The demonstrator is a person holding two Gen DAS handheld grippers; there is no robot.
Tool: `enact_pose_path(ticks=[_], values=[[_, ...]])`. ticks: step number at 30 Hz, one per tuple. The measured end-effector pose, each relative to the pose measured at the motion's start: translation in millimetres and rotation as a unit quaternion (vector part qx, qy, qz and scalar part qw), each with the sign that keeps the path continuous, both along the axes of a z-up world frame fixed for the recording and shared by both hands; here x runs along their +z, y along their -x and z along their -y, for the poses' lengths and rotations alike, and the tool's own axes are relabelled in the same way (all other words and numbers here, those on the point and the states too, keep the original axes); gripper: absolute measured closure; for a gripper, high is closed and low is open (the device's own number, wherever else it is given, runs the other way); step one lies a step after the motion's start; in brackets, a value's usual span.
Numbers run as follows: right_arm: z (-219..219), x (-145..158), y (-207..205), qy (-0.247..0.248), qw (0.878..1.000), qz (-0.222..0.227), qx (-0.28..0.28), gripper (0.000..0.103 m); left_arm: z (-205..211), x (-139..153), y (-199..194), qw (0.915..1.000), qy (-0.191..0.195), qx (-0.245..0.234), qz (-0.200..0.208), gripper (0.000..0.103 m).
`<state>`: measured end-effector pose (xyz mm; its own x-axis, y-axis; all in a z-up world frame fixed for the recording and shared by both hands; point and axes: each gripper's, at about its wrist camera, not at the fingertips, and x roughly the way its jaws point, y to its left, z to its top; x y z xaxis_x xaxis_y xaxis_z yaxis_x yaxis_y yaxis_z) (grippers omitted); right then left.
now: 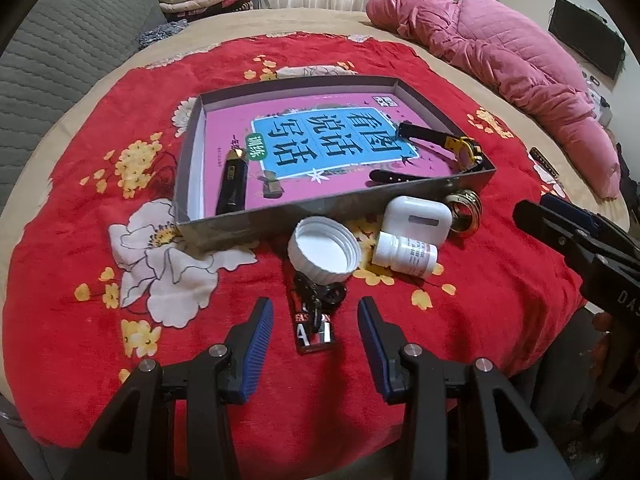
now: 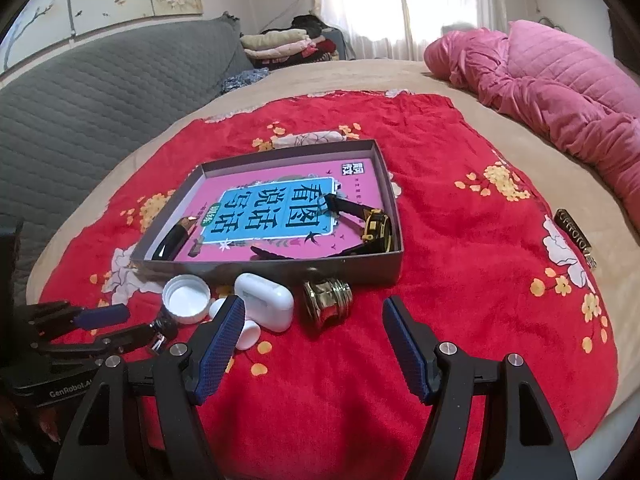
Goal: Organize rigid objects
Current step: 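Grasp the black keychain charm with the left tool while the right tool grasps the gold metal fitting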
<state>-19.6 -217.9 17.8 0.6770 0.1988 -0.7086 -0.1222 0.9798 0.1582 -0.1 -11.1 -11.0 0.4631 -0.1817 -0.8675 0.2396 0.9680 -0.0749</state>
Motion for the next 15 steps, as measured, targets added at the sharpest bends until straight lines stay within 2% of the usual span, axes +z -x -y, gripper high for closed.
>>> enact_pose_path(ticks=[15], values=[[-1,-23,-12,0.004,1.000,-0.025,0.002,0.030,2,-21,-17,0.9995,0.015,0.009,-0.025,0.060]])
